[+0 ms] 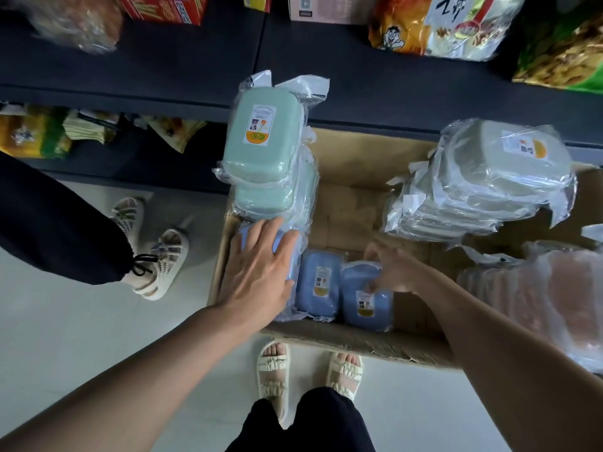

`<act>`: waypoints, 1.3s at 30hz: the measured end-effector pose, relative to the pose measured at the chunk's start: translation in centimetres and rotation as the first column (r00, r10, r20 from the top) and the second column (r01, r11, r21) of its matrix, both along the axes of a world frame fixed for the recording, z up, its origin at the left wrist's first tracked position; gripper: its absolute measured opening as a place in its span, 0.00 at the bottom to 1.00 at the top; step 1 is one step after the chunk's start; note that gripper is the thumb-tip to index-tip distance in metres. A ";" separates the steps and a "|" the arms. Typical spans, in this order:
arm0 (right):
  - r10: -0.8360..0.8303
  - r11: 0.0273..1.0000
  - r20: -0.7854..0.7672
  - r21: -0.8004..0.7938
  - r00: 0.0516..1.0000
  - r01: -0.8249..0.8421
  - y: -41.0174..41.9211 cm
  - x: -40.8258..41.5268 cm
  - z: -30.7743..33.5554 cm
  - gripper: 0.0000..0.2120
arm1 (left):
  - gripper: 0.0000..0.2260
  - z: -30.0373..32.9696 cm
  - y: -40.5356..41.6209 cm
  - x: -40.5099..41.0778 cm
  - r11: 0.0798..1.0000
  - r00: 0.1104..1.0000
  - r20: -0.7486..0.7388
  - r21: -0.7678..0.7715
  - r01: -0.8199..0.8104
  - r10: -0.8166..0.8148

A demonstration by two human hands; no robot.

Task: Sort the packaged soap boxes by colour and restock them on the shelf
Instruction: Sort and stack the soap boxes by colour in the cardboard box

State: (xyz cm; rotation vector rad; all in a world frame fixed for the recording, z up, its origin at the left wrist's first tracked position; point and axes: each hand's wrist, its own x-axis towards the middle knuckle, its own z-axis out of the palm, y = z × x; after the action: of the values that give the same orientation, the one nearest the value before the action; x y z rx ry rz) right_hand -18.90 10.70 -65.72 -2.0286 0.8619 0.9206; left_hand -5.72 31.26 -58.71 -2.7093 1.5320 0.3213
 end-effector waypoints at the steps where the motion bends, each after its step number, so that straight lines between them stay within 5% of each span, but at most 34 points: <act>1: -0.009 1.000 0.017 -0.007 1.000 0.009 -0.4 0.0 0.3 0.25 | 0.33 0.1 0.2 0.1 1.000 1.000 -0.007 0.006 -0.011 0.011; 8: -0.223 0.948 0.041 0.241 0.974 0.207 -0.4 3.1 1.7 0.17 | 0.36 0.0 0.7 0.5 0.997 0.994 -0.083 0.047 -0.066 0.070; 12: -0.122 0.984 0.032 0.132 0.992 0.117 3.8 4.4 -0.4 0.36 | 0.35 0.1 0.5 0.9 0.998 0.996 -0.074 0.036 -0.045 0.047; 17: -0.058 0.997 -0.012 -0.060 0.998 0.057 6.2 3.8 0.1 0.42 | 0.35 1.0 0.3 1.4 0.998 0.993 -0.103 0.047 -0.049 0.054; 28: -0.158 0.968 0.228 -0.155 0.961 0.196 5.0 5.5 9.8 0.28 | 0.29 6.5 0.6 2.3 0.998 0.984 -0.168 -0.005 -0.061 0.059; 35: -0.123 0.952 0.338 -0.226 0.933 0.207 5.0 6.9 15.6 0.25 | 0.24 10.4 -1.2 4.0 0.970 0.980 -0.164 -0.198 -0.141 0.109; 39: -0.156 0.935 0.359 -0.248 0.920 0.255 5.0 6.8 17.0 0.25 | 0.29 10.9 -3.7 5.9 0.954 0.978 -0.110 -0.225 -0.199 0.178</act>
State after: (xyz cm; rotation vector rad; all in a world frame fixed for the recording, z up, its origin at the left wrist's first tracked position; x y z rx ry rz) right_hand -12.14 15.75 -48.73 -2.2019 1.0415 0.3274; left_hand 0.15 27.53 -47.83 -3.0755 1.4159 0.2831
